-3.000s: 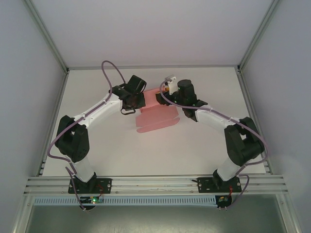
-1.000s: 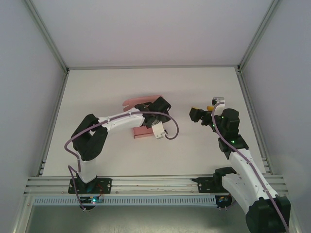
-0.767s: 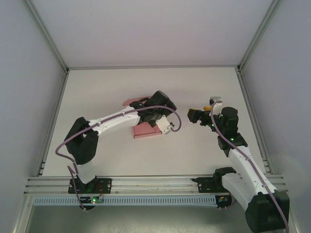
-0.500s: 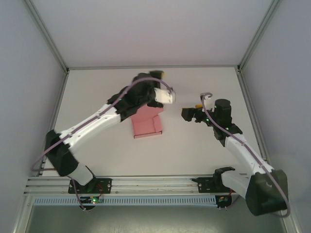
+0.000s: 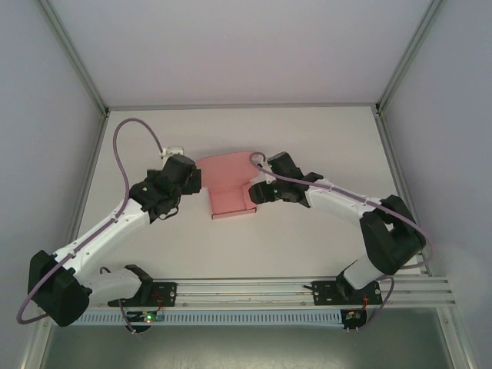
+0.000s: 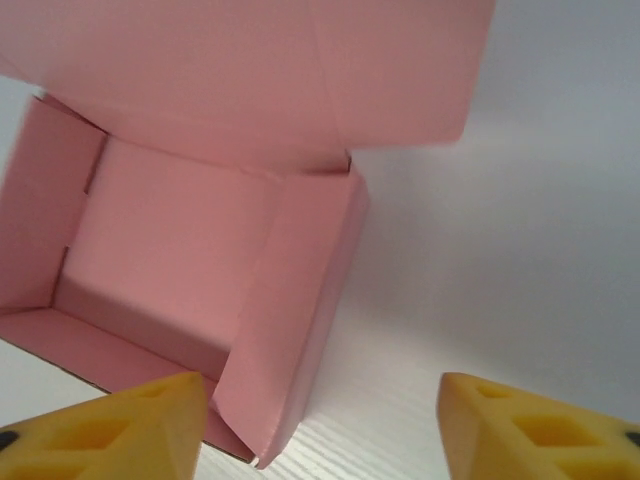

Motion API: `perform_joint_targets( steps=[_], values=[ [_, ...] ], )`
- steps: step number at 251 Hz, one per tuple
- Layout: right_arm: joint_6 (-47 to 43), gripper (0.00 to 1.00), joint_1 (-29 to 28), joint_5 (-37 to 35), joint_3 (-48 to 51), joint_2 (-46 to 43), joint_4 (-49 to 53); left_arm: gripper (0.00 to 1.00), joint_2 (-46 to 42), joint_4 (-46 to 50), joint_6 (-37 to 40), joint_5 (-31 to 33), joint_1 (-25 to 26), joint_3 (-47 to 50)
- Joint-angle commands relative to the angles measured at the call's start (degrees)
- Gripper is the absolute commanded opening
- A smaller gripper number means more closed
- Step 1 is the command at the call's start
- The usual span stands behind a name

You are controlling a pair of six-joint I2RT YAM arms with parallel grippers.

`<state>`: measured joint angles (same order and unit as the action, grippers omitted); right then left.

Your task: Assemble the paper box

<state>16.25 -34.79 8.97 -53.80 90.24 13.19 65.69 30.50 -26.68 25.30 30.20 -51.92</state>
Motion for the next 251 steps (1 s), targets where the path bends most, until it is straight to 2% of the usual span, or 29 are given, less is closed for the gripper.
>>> perform_joint_targets(
  steps=[1, 16, 45, 65, 143, 166, 185, 243, 251],
  values=[
    [3.4, 0.58, -1.9, -5.2, -2.6, 1.6, 2.6, 1.0, -2.6, 0.5, -10.6, -5.8, -1.9, 2.1],
    [3.9, 0.51, -2.5, -6.5, -3.3, 3.1, 2.7, 1.0, -2.7, -0.8, -11.9, -8.1, -3.0, 3.5],
    [4.6, 0.49, -3.1, -6.9, -3.9, 5.1, 0.7, 1.0, -1.7, -2.7, -12.2, -11.8, -4.9, 4.6],
    [4.8, 0.44, -3.1, -6.9, -4.9, 6.3, 0.2, 1.0, -0.6, -2.1, -12.1, -12.0, -5.2, 4.2],
    [7.4, 0.41, -3.6, -3.7, -5.8, 10.1, -2.4, 1.0, -1.4, -3.5, -10.9, -13.0, -5.7, 6.1],
    [7.7, 0.36, -3.6, -3.3, -5.9, 10.9, -1.8, 1.0, -2.7, -4.7, -11.3, -12.7, -5.9, 7.5],
    [8.0, 0.32, -3.6, -3.9, -5.4, 11.2, -2.2, 1.0, -3.4, -5.3, -11.4, -12.6, -6.1, 8.4],
    [8.8, 0.27, -3.9, -7.1, -4.6, 14.5, -1.0, 1.0, -3.1, -4.8, -11.6, -13.2, -6.8, 8.3],
    [8.7, 0.23, -4.1, -7.8, -4.4, 14.6, -0.7, 1.0, -3.1, -4.6, -11.6, -13.2, -6.9, 8.2]
  ],
)
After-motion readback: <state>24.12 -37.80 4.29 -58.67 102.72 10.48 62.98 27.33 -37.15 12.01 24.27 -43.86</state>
